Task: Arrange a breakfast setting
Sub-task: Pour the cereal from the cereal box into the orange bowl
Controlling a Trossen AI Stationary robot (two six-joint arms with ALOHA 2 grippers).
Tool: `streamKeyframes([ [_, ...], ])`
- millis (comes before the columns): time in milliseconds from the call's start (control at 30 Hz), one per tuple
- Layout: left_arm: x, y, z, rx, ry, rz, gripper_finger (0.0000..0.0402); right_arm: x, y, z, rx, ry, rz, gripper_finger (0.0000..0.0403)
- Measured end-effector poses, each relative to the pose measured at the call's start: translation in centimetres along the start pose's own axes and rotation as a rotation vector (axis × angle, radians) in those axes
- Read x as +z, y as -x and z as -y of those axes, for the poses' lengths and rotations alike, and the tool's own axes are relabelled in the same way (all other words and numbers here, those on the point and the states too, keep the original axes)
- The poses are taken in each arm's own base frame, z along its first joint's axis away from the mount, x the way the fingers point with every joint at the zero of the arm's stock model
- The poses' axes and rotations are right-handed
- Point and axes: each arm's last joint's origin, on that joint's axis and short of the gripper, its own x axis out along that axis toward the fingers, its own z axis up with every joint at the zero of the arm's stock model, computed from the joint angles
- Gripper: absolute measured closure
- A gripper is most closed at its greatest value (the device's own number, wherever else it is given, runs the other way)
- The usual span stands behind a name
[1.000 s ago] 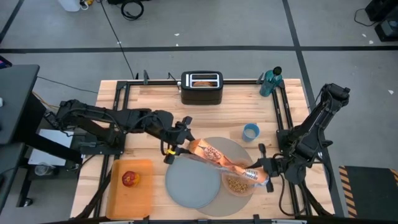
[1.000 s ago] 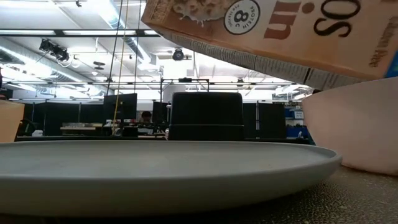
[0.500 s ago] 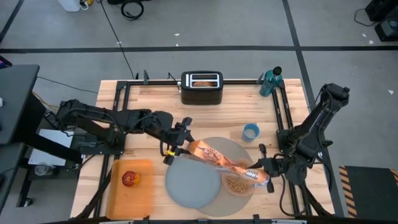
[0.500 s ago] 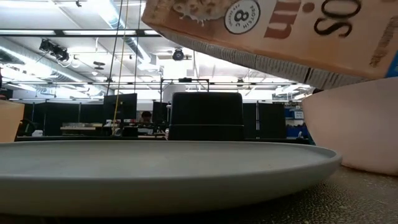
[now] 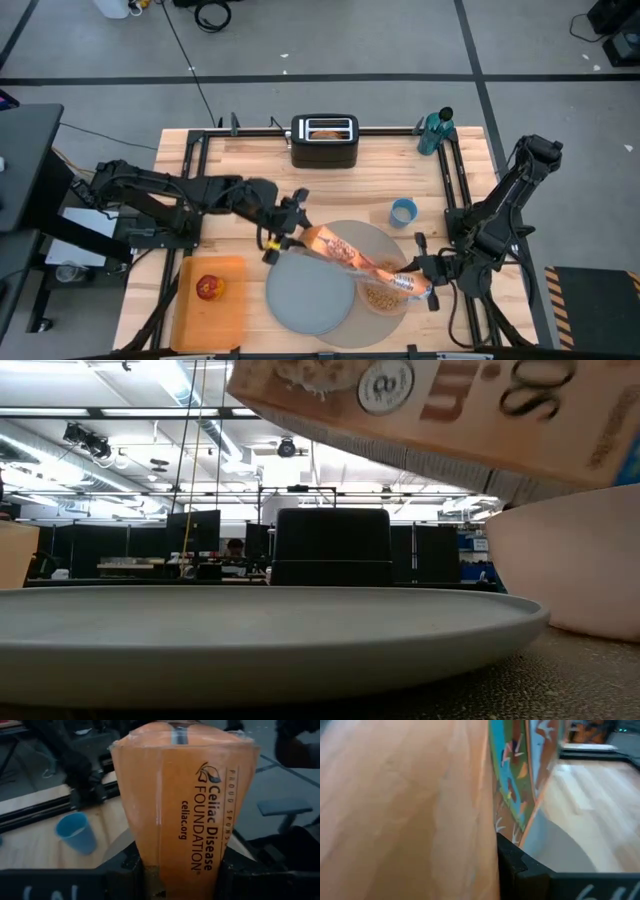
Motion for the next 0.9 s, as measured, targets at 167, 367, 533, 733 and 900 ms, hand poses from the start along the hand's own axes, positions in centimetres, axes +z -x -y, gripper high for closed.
streamKeyframes([
  [167,-0.02,-0.02,0.13,-0.003,0.001,-0.004,0.0255,0.14,-0.24,-0.11,0.032,0.004,-0.003,0.0394],
  [367,-0.1,0.04,0.21,-0.012,0.015,-0.013,0.0256,0.37,-0.13,0.23,0.026,-0.011,0.002,0.0394],
  [533,-0.14,0.02,0.2,-0.013,0.03,-0.017,0.0256,0.28,-0.09,0.4,0.01,-0.031,-0.005,0.0394],
  [733,-0.16,0.0,0.22,-0.012,0.051,-0.019,0.0256,0.31,-0.14,0.39,0.016,-0.027,-0.006,0.0394],
  [900,-0.22,-0.03,0.22,-0.001,0.052,-0.027,0.0256,0.13,-0.08,0.74,-0.034,0.016,-0.011,0.0394],
])
